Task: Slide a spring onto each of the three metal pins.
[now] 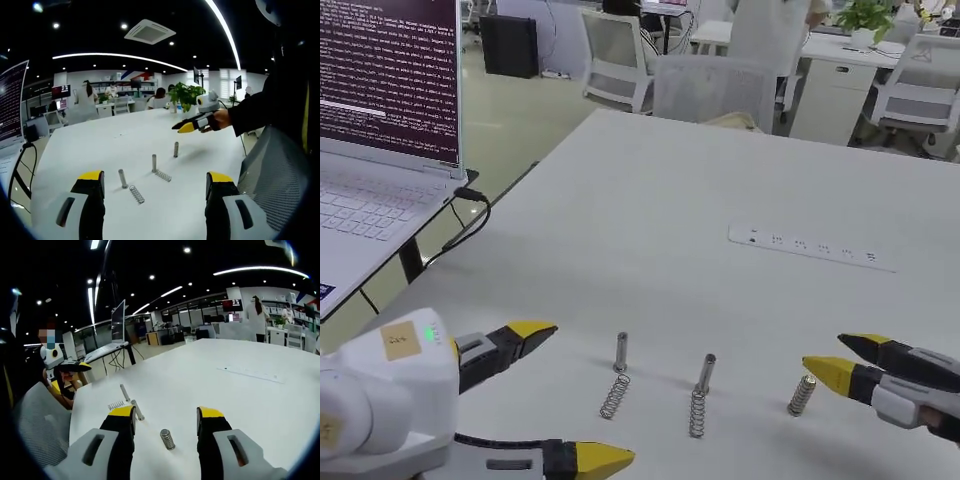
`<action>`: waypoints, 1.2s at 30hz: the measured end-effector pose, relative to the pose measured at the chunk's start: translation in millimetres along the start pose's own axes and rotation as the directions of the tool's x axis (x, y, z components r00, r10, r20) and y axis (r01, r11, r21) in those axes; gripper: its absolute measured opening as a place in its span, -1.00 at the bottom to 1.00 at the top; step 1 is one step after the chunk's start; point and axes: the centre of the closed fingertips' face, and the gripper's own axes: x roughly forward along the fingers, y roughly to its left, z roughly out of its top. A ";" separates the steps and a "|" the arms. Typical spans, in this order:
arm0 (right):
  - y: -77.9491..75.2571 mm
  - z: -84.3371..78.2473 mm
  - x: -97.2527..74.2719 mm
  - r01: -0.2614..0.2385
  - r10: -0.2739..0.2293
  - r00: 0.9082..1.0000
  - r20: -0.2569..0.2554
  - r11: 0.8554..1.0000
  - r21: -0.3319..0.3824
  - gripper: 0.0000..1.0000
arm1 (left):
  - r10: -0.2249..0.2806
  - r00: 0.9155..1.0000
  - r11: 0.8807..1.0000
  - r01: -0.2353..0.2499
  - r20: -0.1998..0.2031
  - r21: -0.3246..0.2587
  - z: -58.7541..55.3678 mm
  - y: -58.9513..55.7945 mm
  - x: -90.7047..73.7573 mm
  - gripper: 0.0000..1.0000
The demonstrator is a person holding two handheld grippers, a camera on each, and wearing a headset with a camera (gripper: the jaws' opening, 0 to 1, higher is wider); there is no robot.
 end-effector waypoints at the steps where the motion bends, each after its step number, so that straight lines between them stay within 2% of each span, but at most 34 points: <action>1: 2.9 4.4 0.3 -0.004 0.005 1.000 0.007 1.000 -0.008 -0.05 | -0.001 1.000 1.000 0.001 0.001 0.001 0.2 0.0 0.0 0.61; 6: 15.9 18.7 3.5 -0.028 0.029 0.999 0.013 0.997 -0.065 -0.04 | -0.004 1.000 1.000 0.004 0.005 0.002 1.0 -0.1 0.4 0.61; 9: 21.0 25.2 5.3 -0.038 0.040 0.999 0.019 0.997 -0.073 -0.04 | -0.005 1.000 1.000 0.005 0.006 0.003 1.4 -0.4 0.5 0.61; 18: 45.4 29.7 13.4 -0.073 0.071 0.997 -0.019 0.986 -0.148 -0.04 | -0.004 1.000 1.000 0.004 0.013 0.001 2.3 0.1 0.0 0.61; 29: 71.1 10.2 24.7 -0.125 0.103 0.989 -0.109 0.969 -0.213 -0.09 | -0.003 1.000 1.000 0.003 0.019 0.005 3.6 0.0 -0.6 0.61; 36: 86.9 -7.6 31.8 -0.170 0.124 0.975 -0.184 0.951 -0.259 -0.12 | -0.002 1.000 1.000 0.002 0.023 0.006 4.5 -0.1 -1.2 0.61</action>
